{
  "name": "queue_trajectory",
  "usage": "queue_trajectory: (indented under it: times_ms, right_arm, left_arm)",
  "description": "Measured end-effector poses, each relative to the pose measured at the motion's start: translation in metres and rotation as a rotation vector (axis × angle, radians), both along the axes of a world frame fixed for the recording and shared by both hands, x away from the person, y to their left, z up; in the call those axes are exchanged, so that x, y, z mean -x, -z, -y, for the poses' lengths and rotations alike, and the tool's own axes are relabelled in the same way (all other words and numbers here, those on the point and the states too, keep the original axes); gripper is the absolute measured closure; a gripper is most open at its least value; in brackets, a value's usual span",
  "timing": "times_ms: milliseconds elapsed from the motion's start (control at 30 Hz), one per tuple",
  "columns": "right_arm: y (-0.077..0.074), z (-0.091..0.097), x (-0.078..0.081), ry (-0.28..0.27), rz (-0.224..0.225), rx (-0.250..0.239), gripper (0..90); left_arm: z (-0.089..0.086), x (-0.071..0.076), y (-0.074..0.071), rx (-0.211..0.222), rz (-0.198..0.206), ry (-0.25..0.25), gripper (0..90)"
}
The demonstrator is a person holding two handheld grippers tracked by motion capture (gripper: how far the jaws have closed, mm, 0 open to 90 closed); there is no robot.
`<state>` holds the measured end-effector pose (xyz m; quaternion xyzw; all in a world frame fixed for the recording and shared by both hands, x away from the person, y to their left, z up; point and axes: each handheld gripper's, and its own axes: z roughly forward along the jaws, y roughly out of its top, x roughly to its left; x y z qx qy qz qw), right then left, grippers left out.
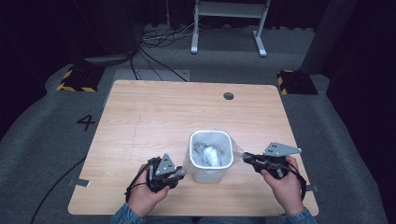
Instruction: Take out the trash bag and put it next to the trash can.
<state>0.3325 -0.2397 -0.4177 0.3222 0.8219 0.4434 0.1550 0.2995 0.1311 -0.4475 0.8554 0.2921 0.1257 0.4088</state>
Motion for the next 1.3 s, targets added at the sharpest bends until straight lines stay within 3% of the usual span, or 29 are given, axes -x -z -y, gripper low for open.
queue_trajectory:
  times_ms: [133, 667, 933, 1067, 1300]
  right_arm:
    - [-0.013, 0.000, 0.005, 0.002, 0.028, -0.017, 85.2]
    - [-0.055, -0.009, 0.020, -0.030, 0.129, -0.053, 85.8]
    - [-0.068, -0.021, 0.020, -0.052, 0.161, -0.063, 85.5]
    - [-0.075, -0.033, 0.018, -0.076, 0.184, -0.068, 85.4]
    - [-0.085, -0.056, 0.009, -0.121, 0.200, -0.036, 85.1]
  left_arm:
    - [-0.004, 0.001, -0.012, 0.019, 0.018, 0.003, 82.4]
    - [-0.012, 0.007, -0.053, 0.077, 0.135, -0.013, 81.9]
    - [-0.009, 0.004, -0.066, 0.097, 0.172, -0.017, 80.9]
    - [-0.005, 0.000, -0.071, 0.103, 0.185, -0.030, 81.5]
    - [0.003, -0.008, -0.077, 0.170, 0.175, -0.017, 82.3]
